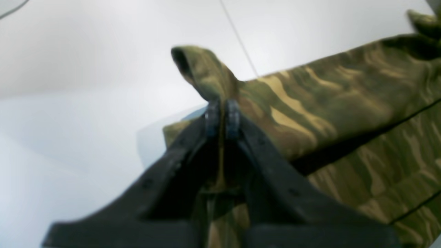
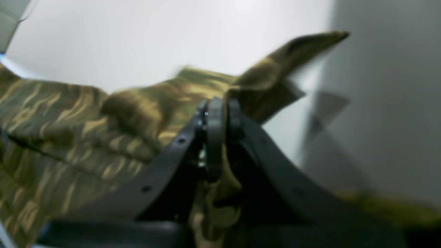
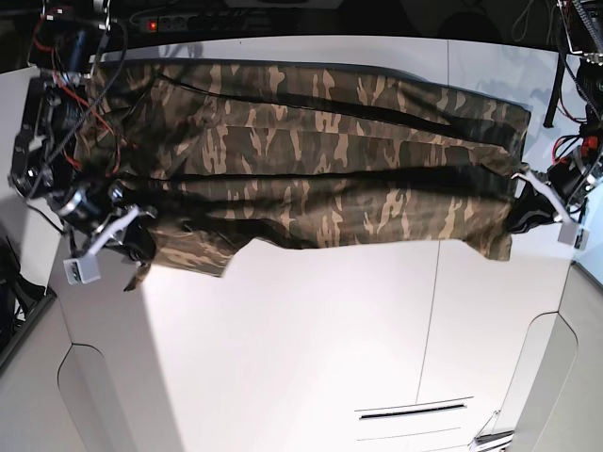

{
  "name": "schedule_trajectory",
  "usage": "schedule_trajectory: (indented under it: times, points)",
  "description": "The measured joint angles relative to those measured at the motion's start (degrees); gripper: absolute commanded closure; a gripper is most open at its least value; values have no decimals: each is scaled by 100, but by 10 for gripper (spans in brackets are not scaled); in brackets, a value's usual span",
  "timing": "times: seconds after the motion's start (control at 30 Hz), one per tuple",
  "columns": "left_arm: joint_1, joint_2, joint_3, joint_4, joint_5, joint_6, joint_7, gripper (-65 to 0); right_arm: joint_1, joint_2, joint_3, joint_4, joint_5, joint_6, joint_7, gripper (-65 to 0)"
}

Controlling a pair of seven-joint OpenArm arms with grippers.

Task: Fold the T-shirt properly
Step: 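Lift the side edges and fold the shirt over toward the collar, then release the folded strip and regrasp its ends with both grippers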

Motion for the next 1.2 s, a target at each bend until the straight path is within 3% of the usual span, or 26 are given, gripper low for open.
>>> schedule_trajectory:
  times: [0.3,0.4,0.8,0.9,0.97,1.07,1.1,1.2]
  points:
    - [584,-15,-704,839,2,-2,284,0,-1211,-7,706,1491,1228,22,-754,0]
    - [741,4,-859,1134,-13,-2,299,0,-1528,-13,789,1773,1432,42,-748,0]
    - [1408,-13,-1080,1272,-286,-4,461,0,-2553,0,831,2046,1436,39,-721,0]
    - [1552,33,-1086,1272,-286,-4,675,0,-2811,-15,831,2022,1099,37,-702,0]
    - [1565,175,-1091,1270,-240,-2,964,-66,-2887,-15,833,1897,1016,37,-721,0]
    - [1561,258,-1086,1270,-363,-2,955,-130,-2872,-15,831,1753,942,17,-728,-211]
    - [1561,245,-1088,1270,-374,-2,955,-140,-2872,-13,833,1755,953,17,-717,-254]
    - [1561,245,-1185,1270,-710,-2,960,-141,-2857,-15,848,1755,1036,15,-704,-269]
